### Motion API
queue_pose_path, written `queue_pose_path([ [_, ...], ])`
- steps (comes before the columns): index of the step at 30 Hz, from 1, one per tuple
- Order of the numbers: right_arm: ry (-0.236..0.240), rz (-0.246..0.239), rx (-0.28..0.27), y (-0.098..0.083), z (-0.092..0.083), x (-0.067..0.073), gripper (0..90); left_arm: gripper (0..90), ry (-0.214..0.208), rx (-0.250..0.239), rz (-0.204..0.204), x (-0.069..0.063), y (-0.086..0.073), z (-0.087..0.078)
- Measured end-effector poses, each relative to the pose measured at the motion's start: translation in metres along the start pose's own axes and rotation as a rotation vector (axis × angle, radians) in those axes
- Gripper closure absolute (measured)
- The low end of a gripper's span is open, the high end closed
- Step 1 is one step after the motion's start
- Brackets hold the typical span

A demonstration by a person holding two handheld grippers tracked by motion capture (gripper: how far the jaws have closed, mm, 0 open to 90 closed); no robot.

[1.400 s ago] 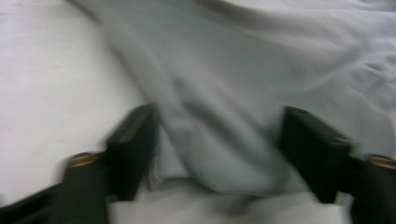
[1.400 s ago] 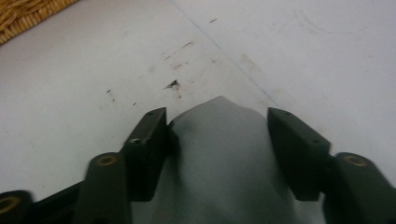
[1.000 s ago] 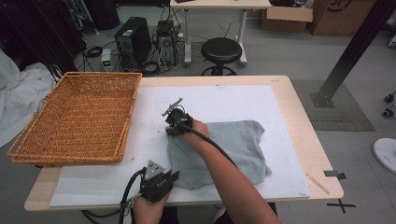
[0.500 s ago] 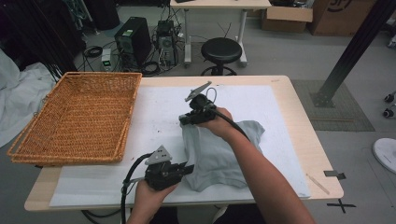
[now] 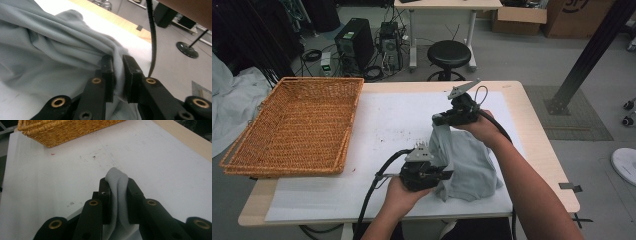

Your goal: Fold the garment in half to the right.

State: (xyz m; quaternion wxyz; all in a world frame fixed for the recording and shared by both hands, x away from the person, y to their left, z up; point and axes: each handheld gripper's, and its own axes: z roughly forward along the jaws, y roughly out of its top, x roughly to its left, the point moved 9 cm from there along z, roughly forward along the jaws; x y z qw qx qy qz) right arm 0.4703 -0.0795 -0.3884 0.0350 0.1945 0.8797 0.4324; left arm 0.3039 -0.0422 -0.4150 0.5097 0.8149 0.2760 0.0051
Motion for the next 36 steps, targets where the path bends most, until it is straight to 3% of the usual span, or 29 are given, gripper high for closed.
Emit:
queue_pose_path([
  [12,-0.035,0.03,-0.02,-0.027,-0.029,-0.022,77.6,80.5,-0.072,0.036,0.0,-0.007,0.013,0.042],
  [25,-0.081,0.057,-0.023,-0.049,-0.055,-0.036,76.9,80.4,-0.111,0.056,0.014,-0.012,0.021,0.067],
  [28,-0.095,0.061,-0.026,-0.053,-0.062,-0.039,73.2,79.7,-0.108,0.06,0.029,-0.015,0.022,0.073],
  [29,-0.103,0.066,-0.028,-0.054,-0.065,-0.04,71.0,77.8,-0.108,0.051,0.037,-0.017,0.023,0.074],
  [31,-0.102,0.073,-0.039,-0.057,-0.071,-0.042,61.2,56.7,-0.117,0.052,0.026,-0.017,0.025,0.075],
  [32,-0.11,0.084,-0.043,-0.058,-0.074,-0.044,55.5,50.6,-0.128,0.07,0.019,-0.018,0.024,0.074],
  [34,-0.128,0.103,-0.053,-0.061,-0.082,-0.048,53.8,44.5,-0.117,0.059,0.03,-0.017,0.026,0.07],
  [36,-0.142,0.116,-0.076,-0.061,-0.091,-0.051,47.3,36.5,-0.113,0.047,0.009,-0.015,0.028,0.065],
])
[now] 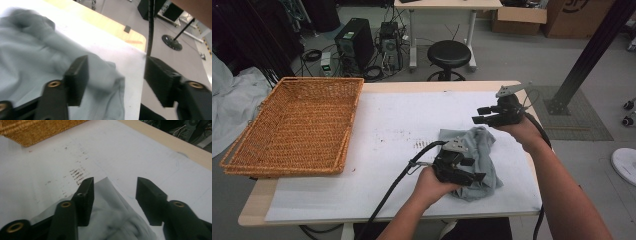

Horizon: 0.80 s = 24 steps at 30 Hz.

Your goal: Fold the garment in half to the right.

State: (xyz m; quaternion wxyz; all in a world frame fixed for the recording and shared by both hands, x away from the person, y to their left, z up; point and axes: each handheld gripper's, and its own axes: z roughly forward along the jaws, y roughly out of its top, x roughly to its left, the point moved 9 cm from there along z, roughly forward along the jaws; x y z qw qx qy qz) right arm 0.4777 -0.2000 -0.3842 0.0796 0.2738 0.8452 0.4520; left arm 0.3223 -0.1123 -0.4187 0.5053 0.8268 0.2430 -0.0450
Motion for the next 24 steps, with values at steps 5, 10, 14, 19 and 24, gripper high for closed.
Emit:
queue_pose_path([
  [5,-0.023,-0.009,-0.015,0.005,-0.003,0.002,42.5,33.1,0.016,-0.048,0.001,0.004,0.001,-0.017],
  [10,-0.031,-0.003,-0.026,0.006,-0.002,0.003,39.3,27.5,0.035,-0.09,0.018,0.01,0.0,-0.034],
  [14,-0.051,0.01,-0.049,0.006,-0.005,0.002,35.8,25.9,0.048,-0.115,0.02,0.014,0.0,-0.044],
  [19,-0.07,0.017,-0.086,0.007,-0.012,0.002,32.7,20.4,0.078,-0.151,0.036,0.023,-0.001,-0.057],
  [24,-0.075,0.02,-0.151,0.011,-0.023,0.007,28.8,15.3,0.122,-0.228,0.036,0.035,-0.001,-0.082],
])
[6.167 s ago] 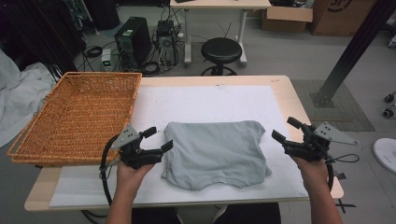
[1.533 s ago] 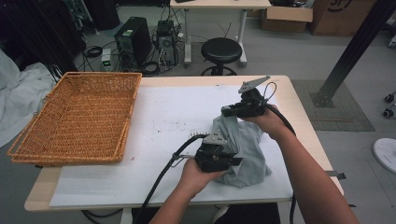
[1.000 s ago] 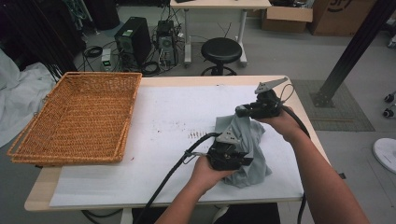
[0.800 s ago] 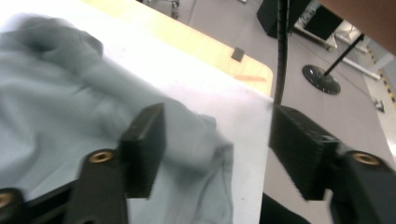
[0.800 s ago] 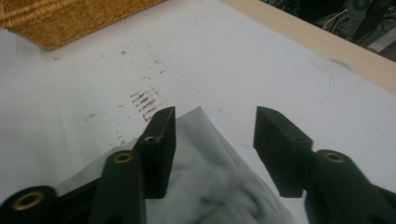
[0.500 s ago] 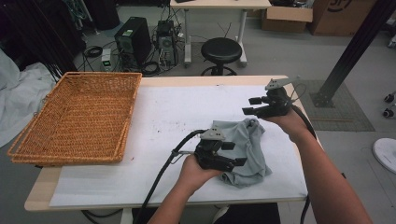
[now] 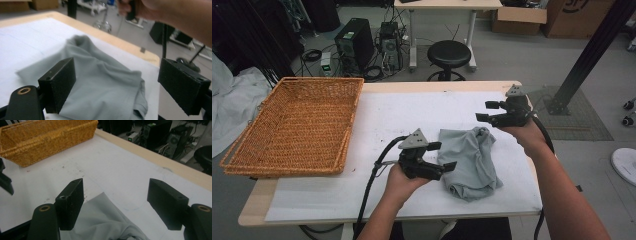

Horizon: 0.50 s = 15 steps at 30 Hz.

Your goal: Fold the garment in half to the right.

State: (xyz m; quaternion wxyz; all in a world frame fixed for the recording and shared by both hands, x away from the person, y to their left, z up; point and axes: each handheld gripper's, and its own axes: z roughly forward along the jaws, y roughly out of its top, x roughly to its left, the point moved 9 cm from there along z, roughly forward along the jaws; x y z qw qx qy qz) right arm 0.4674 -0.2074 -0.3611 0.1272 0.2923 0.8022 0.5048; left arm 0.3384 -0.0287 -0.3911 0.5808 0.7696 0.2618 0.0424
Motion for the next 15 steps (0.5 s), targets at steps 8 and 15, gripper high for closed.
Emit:
queue_pose_path([
  [8,0.013,0.011,-0.084,0.003,-0.014,0.013,22.3,9.4,0.05,-0.116,-0.07,0.019,0.01,-0.04],
  [15,0.014,0.02,-0.143,-0.001,-0.027,0.019,17.5,6.2,0.091,-0.15,-0.105,0.029,0.005,-0.063],
])
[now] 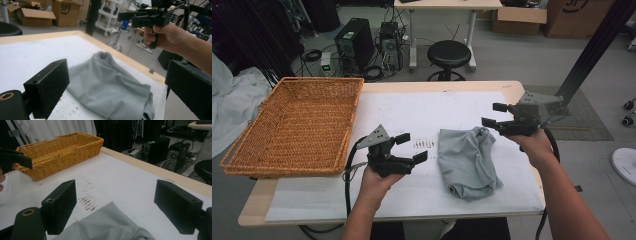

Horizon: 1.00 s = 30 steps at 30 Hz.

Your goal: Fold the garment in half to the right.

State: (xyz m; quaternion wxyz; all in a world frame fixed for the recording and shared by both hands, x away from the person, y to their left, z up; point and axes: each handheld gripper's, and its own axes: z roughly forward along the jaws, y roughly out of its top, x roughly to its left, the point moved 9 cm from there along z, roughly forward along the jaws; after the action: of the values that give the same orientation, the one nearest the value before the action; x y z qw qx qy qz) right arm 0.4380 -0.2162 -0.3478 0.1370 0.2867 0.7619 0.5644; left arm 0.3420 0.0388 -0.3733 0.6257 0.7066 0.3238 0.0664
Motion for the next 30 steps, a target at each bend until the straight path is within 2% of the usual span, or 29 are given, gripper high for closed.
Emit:
queue_pose_path([
  [5,-0.008,0.004,0.0,-0.008,-0.004,-0.002,16.8,7.8,-0.004,0.023,0.006,0.0,-0.009,0.002],
  [8,-0.013,0.011,-0.002,-0.009,-0.005,-0.004,16.4,8.2,0.021,0.041,0.02,0.002,-0.013,0.004],
  [12,-0.014,0.016,0.0,-0.01,-0.005,-0.006,15.9,8.7,0.013,0.054,0.016,0.001,-0.015,0.005],
  [17,-0.021,0.026,0.003,-0.011,-0.002,-0.009,15.5,8.7,-0.009,0.073,0.034,-0.001,-0.02,0.008],
  [21,-0.023,0.025,0.014,-0.012,0.002,-0.008,15.5,8.8,-0.009,0.098,0.045,0.0,-0.026,0.011],
  [23,-0.029,0.026,0.022,-0.014,0.004,-0.009,15.5,8.9,0.008,0.115,0.057,0.001,-0.03,0.013],
  [30,-0.044,0.041,0.028,-0.021,0.004,-0.013,15.3,8.9,0.016,0.119,0.049,0.0,-0.035,0.018],
])
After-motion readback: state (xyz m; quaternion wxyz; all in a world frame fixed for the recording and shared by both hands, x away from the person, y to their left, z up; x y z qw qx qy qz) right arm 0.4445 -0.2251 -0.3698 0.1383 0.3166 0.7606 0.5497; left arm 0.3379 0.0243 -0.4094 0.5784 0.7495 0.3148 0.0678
